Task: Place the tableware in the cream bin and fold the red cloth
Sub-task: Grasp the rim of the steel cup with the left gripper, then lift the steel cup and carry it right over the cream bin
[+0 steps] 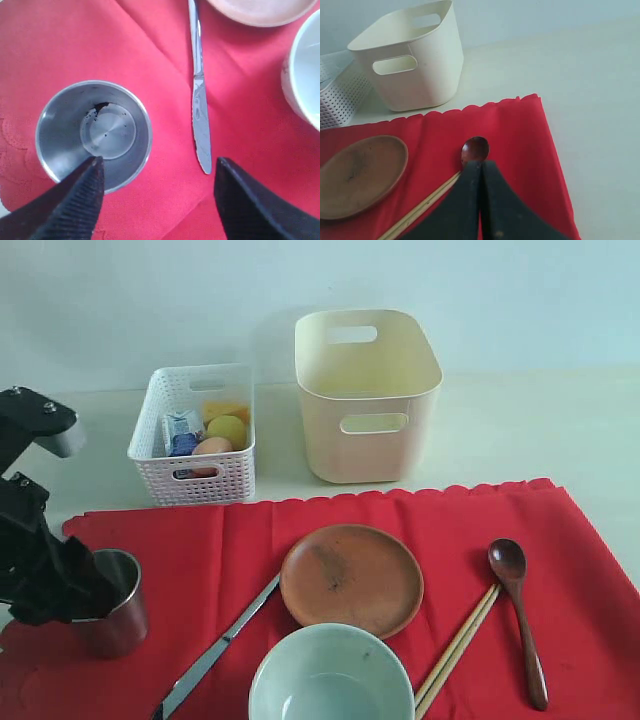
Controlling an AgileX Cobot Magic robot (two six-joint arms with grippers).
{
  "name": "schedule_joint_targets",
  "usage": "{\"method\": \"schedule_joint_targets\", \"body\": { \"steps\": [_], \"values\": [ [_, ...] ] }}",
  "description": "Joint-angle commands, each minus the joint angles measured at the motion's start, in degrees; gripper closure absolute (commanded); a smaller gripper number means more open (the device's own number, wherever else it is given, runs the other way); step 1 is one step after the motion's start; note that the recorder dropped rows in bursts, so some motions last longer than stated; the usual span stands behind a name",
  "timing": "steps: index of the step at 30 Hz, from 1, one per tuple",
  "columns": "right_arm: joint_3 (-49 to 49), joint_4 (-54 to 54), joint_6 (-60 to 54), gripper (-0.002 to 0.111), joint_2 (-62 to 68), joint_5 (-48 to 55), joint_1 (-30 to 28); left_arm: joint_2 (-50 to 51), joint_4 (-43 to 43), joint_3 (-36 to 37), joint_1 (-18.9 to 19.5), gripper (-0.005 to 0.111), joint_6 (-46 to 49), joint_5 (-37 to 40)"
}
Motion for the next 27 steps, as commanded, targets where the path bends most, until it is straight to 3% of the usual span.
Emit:
{"method": "schedule_joint_targets", "body": {
  "steps": [1,8,19,22,27],
  "values": [
    [0.15,-0.49,0.07,0.108,-0.3,-0.79,-0.28,3.58,-0.28,0.25,-0.3,0.045,-0.19,-2.4],
    [0.15,-0.49,0.07,0.108,-0.3,-0.79,-0.28,9.3,-0.51,0.25,-0.42,0.045,-0.19,-3.89],
    [0.15,-0.49,0.07,0.108,-0.3,-0.79,-0.28,15.7,2.06,0.25,-3.74,0.046,-0.19,-8.42],
    [0.15,-0.49,0.07,0.108,-0.3,-0.79,-0.28,16.65,2.97,-0.25,-3.74,0.059,-0.19,-8.51],
    [0.15,-0.49,0.07,0.108,-0.3,-0.79,-0.28,17.21,4.23,-1.28,-3.74,0.098,-0.19,-8.51]
  ]
}}
